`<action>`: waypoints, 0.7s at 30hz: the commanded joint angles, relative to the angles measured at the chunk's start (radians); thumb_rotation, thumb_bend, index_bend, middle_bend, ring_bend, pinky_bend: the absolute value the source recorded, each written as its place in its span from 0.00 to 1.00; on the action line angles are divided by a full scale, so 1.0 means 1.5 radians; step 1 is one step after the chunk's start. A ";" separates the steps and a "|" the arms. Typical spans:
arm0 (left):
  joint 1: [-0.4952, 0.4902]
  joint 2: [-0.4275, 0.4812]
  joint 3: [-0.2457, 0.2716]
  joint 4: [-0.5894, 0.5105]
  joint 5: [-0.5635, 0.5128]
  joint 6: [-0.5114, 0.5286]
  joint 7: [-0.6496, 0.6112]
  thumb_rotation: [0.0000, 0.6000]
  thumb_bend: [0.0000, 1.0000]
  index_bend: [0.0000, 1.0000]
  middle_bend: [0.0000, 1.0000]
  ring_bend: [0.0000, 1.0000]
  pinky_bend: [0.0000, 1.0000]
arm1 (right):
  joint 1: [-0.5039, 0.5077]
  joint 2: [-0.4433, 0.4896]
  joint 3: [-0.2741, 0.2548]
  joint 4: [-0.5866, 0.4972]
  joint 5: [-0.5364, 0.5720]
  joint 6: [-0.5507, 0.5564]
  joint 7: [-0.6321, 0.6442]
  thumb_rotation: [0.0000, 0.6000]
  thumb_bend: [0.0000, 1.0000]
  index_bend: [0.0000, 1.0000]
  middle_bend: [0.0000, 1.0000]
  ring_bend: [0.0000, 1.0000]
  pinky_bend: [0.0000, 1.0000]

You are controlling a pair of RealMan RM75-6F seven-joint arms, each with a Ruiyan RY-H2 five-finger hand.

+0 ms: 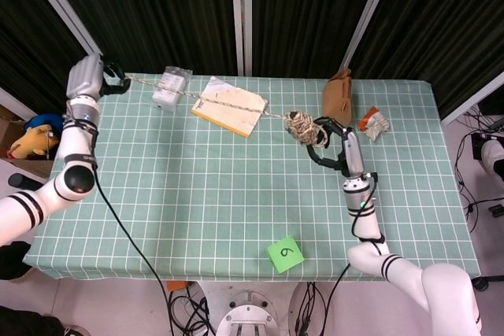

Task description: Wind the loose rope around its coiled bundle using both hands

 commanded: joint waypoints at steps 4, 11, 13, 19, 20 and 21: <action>0.029 0.010 0.004 -0.019 0.042 -0.002 -0.022 1.00 0.54 0.80 0.52 0.43 0.53 | -0.004 -0.001 0.006 0.010 0.006 -0.005 0.001 1.00 0.66 0.88 0.66 0.64 0.82; 0.078 0.045 0.027 -0.082 0.121 0.037 -0.029 1.00 0.54 0.81 0.52 0.42 0.53 | 0.001 -0.006 0.029 0.034 0.029 -0.024 0.011 1.00 0.67 0.88 0.66 0.64 0.82; 0.095 0.062 0.024 -0.118 0.151 0.053 -0.043 1.00 0.54 0.81 0.52 0.43 0.53 | 0.004 -0.006 0.033 0.036 0.036 -0.038 0.004 1.00 0.67 0.88 0.65 0.64 0.82; 0.130 0.118 0.016 -0.278 0.296 0.134 -0.047 1.00 0.54 0.81 0.52 0.46 0.56 | 0.019 -0.016 0.038 0.037 0.048 -0.077 -0.031 1.00 0.67 0.87 0.65 0.64 0.82; 0.132 0.125 0.015 -0.305 0.318 0.148 -0.040 1.00 0.54 0.81 0.52 0.46 0.56 | 0.023 -0.018 0.040 0.036 0.049 -0.081 -0.035 1.00 0.67 0.87 0.65 0.64 0.82; 0.134 0.129 0.014 -0.332 0.337 0.162 -0.033 1.00 0.54 0.81 0.52 0.46 0.56 | 0.027 -0.021 0.042 0.033 0.051 -0.087 -0.037 1.00 0.67 0.87 0.65 0.64 0.82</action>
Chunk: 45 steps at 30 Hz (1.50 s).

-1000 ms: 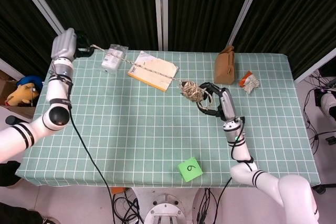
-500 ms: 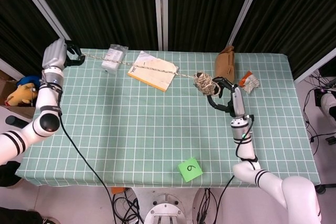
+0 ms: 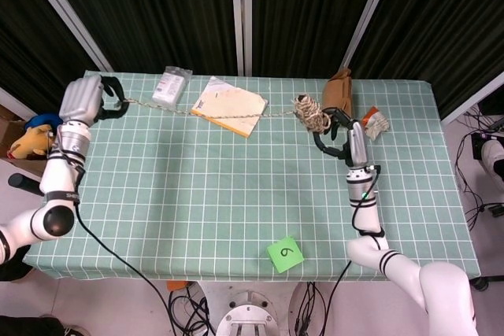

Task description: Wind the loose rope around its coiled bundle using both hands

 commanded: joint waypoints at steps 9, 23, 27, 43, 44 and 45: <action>-0.001 0.008 -0.010 -0.269 0.207 0.185 0.154 1.00 0.54 0.81 0.51 0.45 0.56 | 0.059 -0.022 0.032 -0.054 0.026 -0.076 -0.067 1.00 0.68 0.87 0.65 0.64 0.82; -0.122 -0.065 -0.076 -0.308 0.132 0.182 0.279 1.00 0.54 0.80 0.50 0.45 0.56 | 0.145 -0.014 0.014 -0.034 -0.012 -0.135 -0.236 1.00 0.68 0.87 0.65 0.64 0.82; -0.149 -0.091 -0.093 -0.317 0.053 0.201 0.301 1.00 0.54 0.80 0.49 0.45 0.56 | 0.168 -0.005 0.018 -0.025 -0.012 -0.155 -0.273 1.00 0.68 0.87 0.65 0.64 0.82; -0.247 -0.095 -0.185 -0.189 -0.105 0.157 0.299 1.00 0.54 0.80 0.49 0.45 0.56 | 0.179 0.038 -0.058 -0.026 -0.099 -0.114 -0.217 1.00 0.69 0.87 0.65 0.64 0.82; -0.250 -0.091 -0.189 -0.177 -0.116 0.148 0.295 1.00 0.54 0.80 0.49 0.45 0.56 | 0.176 0.040 -0.063 -0.028 -0.104 -0.108 -0.208 1.00 0.69 0.87 0.65 0.64 0.82; -0.252 -0.088 -0.191 -0.166 -0.127 0.140 0.292 1.00 0.54 0.80 0.49 0.45 0.56 | 0.172 0.042 -0.068 -0.031 -0.109 -0.099 -0.199 1.00 0.69 0.87 0.65 0.64 0.82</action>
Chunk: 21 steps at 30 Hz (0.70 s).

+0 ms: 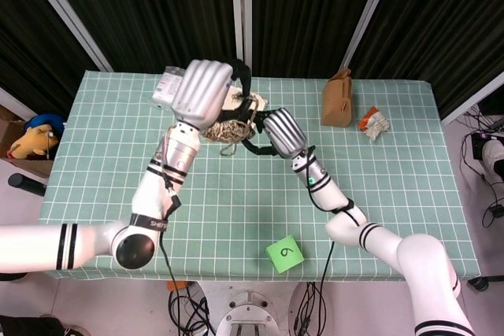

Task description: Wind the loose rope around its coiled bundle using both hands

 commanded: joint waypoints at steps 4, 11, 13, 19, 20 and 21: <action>-0.023 0.025 -0.014 0.092 -0.091 -0.069 -0.021 1.00 0.54 0.80 0.49 0.45 0.56 | -0.032 0.011 -0.027 -0.020 -0.027 0.067 0.059 1.00 0.69 0.87 0.65 0.64 0.82; -0.008 0.026 0.001 0.181 -0.168 -0.134 -0.072 1.00 0.54 0.80 0.49 0.45 0.56 | -0.080 0.028 -0.035 -0.071 -0.024 0.122 0.125 1.00 0.68 0.87 0.65 0.64 0.82; -0.002 0.027 0.010 0.200 -0.181 -0.156 -0.085 1.00 0.54 0.80 0.50 0.45 0.56 | -0.094 0.036 -0.036 -0.090 -0.022 0.134 0.144 1.00 0.68 0.87 0.65 0.64 0.82; 0.022 0.020 0.048 0.226 -0.172 -0.201 -0.120 1.00 0.54 0.80 0.50 0.45 0.56 | -0.128 0.056 -0.035 -0.141 -0.011 0.156 0.191 1.00 0.68 0.87 0.65 0.64 0.82; 0.025 0.018 0.055 0.229 -0.168 -0.206 -0.125 1.00 0.54 0.80 0.50 0.45 0.56 | -0.132 0.059 -0.034 -0.148 -0.009 0.157 0.196 1.00 0.68 0.87 0.65 0.64 0.82; 0.029 0.015 0.064 0.233 -0.163 -0.213 -0.130 1.00 0.54 0.80 0.50 0.45 0.56 | -0.137 0.060 -0.033 -0.156 -0.006 0.159 0.203 1.00 0.68 0.87 0.65 0.64 0.82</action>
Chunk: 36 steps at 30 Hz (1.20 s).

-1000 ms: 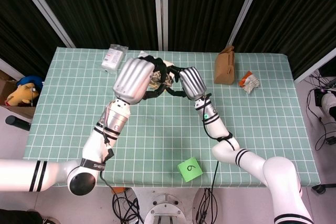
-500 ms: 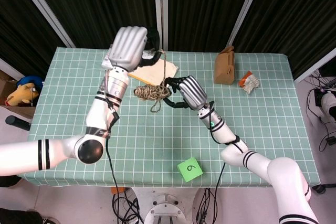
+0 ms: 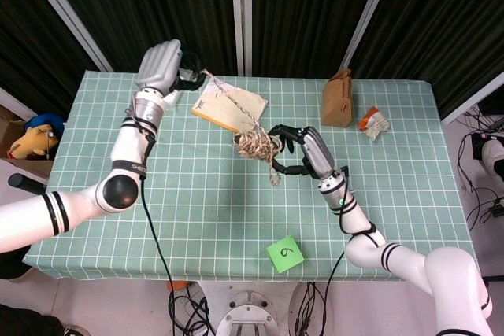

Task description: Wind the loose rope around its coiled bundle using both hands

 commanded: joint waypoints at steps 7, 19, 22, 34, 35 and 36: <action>0.027 -0.024 0.047 0.046 0.022 -0.039 -0.049 1.00 0.54 0.80 0.50 0.45 0.56 | -0.040 0.009 0.025 -0.049 0.031 0.022 0.047 1.00 0.68 0.87 0.65 0.64 0.82; 0.074 -0.012 0.069 0.067 0.058 -0.062 -0.119 1.00 0.54 0.80 0.50 0.45 0.56 | -0.064 -0.009 0.067 -0.035 0.089 -0.011 0.102 1.00 0.67 0.87 0.65 0.64 0.82; 0.087 -0.004 0.076 0.060 0.076 -0.062 -0.131 1.00 0.54 0.80 0.50 0.45 0.56 | -0.061 -0.012 0.078 -0.030 0.099 -0.027 0.110 1.00 0.68 0.87 0.65 0.64 0.82; 0.147 0.046 0.107 -0.035 0.199 -0.019 -0.152 1.00 0.54 0.81 0.49 0.45 0.56 | -0.027 -0.033 0.106 0.037 0.128 -0.100 0.047 1.00 0.67 0.87 0.65 0.64 0.82; 0.152 0.052 0.111 -0.052 0.220 -0.005 -0.147 1.00 0.54 0.81 0.49 0.45 0.56 | -0.020 -0.038 0.107 0.050 0.130 -0.108 0.032 1.00 0.67 0.87 0.65 0.64 0.82; 0.158 0.057 0.114 -0.071 0.242 0.009 -0.144 1.00 0.54 0.82 0.49 0.45 0.56 | -0.012 -0.044 0.109 0.064 0.131 -0.116 0.017 1.00 0.67 0.87 0.65 0.64 0.82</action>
